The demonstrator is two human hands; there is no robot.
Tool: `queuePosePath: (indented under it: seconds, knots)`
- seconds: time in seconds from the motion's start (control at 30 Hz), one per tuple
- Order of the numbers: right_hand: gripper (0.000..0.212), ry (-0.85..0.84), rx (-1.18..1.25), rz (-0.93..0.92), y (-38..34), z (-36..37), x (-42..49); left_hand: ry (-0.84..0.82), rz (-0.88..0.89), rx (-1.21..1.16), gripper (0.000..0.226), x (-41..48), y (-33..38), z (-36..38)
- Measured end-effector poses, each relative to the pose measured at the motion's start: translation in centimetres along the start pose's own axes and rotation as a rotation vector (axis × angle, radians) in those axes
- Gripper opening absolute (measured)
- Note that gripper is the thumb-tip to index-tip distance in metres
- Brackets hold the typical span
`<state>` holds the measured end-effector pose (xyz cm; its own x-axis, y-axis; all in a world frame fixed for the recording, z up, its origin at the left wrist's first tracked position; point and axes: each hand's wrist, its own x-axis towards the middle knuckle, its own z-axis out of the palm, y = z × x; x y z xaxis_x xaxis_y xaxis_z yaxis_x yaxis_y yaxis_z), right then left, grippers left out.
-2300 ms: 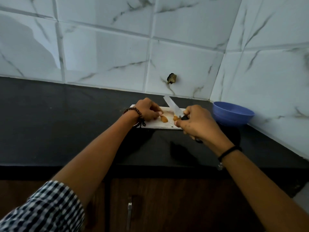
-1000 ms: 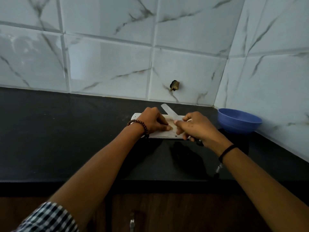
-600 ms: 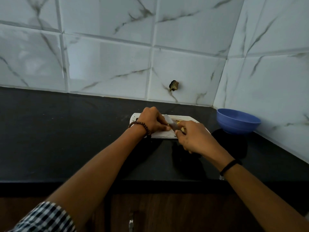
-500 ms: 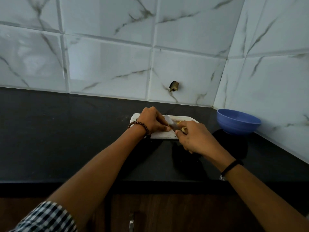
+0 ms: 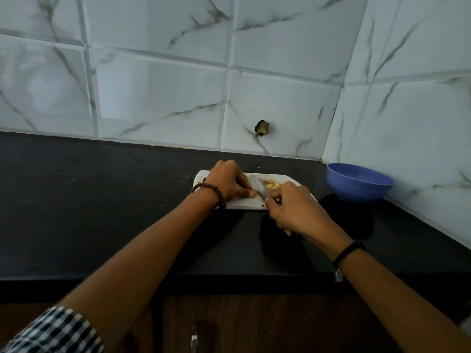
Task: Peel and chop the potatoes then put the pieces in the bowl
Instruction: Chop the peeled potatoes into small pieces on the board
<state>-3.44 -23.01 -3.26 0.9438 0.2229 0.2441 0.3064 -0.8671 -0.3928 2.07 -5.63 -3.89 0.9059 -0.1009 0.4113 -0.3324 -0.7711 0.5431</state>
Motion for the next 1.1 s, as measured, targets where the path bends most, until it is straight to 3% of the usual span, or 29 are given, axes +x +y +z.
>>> queuePosePath:
  seconds: [0.37,0.7,0.83,0.93,1.1]
  knots:
    - [0.025,-0.006,-0.018,-0.001,-1.1,0.2,1.6,0.015,-0.005,-0.019,0.023,0.0,0.2,0.0]
    - [0.014,-0.02,-0.183,-0.055,-1.4,-0.7,-1.4,0.01,-0.021,-0.063,0.025,-0.4,0.1,-0.2]
    - [0.017,-0.098,-0.223,-0.031,-1.3,-2.8,-2.8,-0.006,-0.029,-0.091,0.024,-0.5,0.1,-0.3]
    - [0.021,-0.201,-0.123,0.026,-1.3,-4.8,-2.8,-0.011,-0.027,-0.079,0.024,-0.5,0.1,-0.3]
    - [0.028,-0.032,-0.039,0.03,-1.1,-3.7,-2.4,-0.04,-0.003,-0.036,0.025,-0.4,0.0,-0.3]
